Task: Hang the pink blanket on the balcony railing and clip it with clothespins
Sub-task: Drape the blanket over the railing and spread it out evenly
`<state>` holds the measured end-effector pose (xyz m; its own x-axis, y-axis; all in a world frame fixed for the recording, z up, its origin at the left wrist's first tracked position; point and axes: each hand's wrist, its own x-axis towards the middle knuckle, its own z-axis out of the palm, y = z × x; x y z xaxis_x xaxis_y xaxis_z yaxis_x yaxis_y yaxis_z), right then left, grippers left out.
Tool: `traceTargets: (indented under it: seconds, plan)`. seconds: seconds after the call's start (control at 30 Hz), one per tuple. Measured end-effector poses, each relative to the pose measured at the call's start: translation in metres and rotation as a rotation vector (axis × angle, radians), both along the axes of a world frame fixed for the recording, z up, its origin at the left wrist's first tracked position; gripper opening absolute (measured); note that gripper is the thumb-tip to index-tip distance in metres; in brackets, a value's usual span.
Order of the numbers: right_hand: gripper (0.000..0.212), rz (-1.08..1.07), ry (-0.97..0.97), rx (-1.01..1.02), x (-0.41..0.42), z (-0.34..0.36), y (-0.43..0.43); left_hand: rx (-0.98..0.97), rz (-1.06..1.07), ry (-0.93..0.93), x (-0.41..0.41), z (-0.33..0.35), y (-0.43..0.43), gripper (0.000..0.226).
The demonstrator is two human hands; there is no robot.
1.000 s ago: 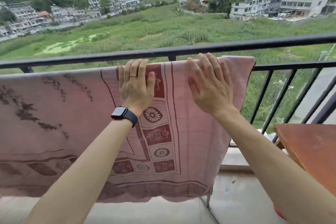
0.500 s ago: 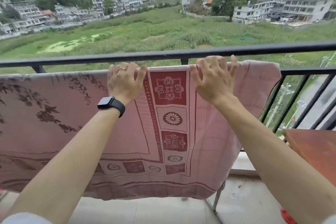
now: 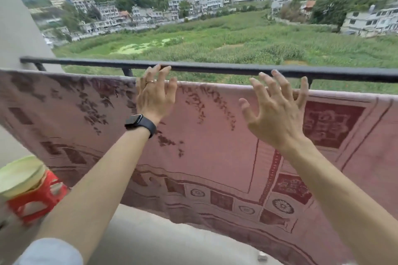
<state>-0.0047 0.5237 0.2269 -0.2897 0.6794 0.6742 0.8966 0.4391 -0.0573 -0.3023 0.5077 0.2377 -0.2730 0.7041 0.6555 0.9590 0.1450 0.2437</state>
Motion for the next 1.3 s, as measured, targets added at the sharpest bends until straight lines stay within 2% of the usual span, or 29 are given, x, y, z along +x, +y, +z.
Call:
traceTargets:
  seconds: [0.1, 0.23, 0.3, 0.47, 0.6, 0.7, 0.83, 0.93, 1.03, 1.17, 1.3]
  plan:
    - [0.065, 0.043, -0.077, -0.043, -0.068, 0.008, 0.008, -0.107, 0.08, -0.055, -0.064, -0.014, -0.011, 0.053]
    - [0.064, 0.091, -0.114, -0.1, -0.146, 0.014, 0.005, -0.212, 0.015, 0.17, -0.108, -0.027, -0.03, 0.053]
    - [0.059, 0.078, -0.131, -0.093, -0.164, 0.009, 0.002, -0.194, 0.011, 0.162, -0.112, -0.032, -0.033, 0.054]
    - [0.053, 0.046, -0.061, 0.056, -0.143, -0.009, 0.002, -0.119, -0.027, 0.14, -0.085, -0.053, -0.034, 0.064]
    - [0.065, 0.048, -0.106, 0.067, -0.107, -0.014, -0.009, -0.083, -0.05, 0.142, -0.056, -0.052, -0.038, 0.063]
    - [0.075, 0.056, -0.064, 0.072, -0.099, -0.026, -0.022, -0.087, -0.078, 0.145, -0.048, -0.056, -0.043, 0.065]
    - [0.07, 0.216, 0.051, 0.123, -0.12, -0.039, -0.031, -0.053, -0.111, 0.102, -0.054, -0.077, -0.062, 0.07]
    - [0.057, 0.468, 0.087, 0.07, -0.155, -0.063, -0.046, -0.102, 0.013, -0.039, -0.073, -0.103, -0.092, 0.067]
    - [0.052, 0.691, 0.005, -0.149, -0.215, -0.092, -0.066, -0.262, 0.234, -0.19, -0.113, -0.128, -0.135, 0.063]
    - [0.046, 0.821, -0.181, -0.445, -0.3, -0.105, -0.084, -0.482, 0.403, -0.287, -0.17, -0.153, -0.195, 0.06]
    - [0.035, 0.948, -0.143, -0.482, -0.372, -0.106, -0.107, -0.493, 0.559, -0.379, -0.225, -0.17, -0.256, 0.055]
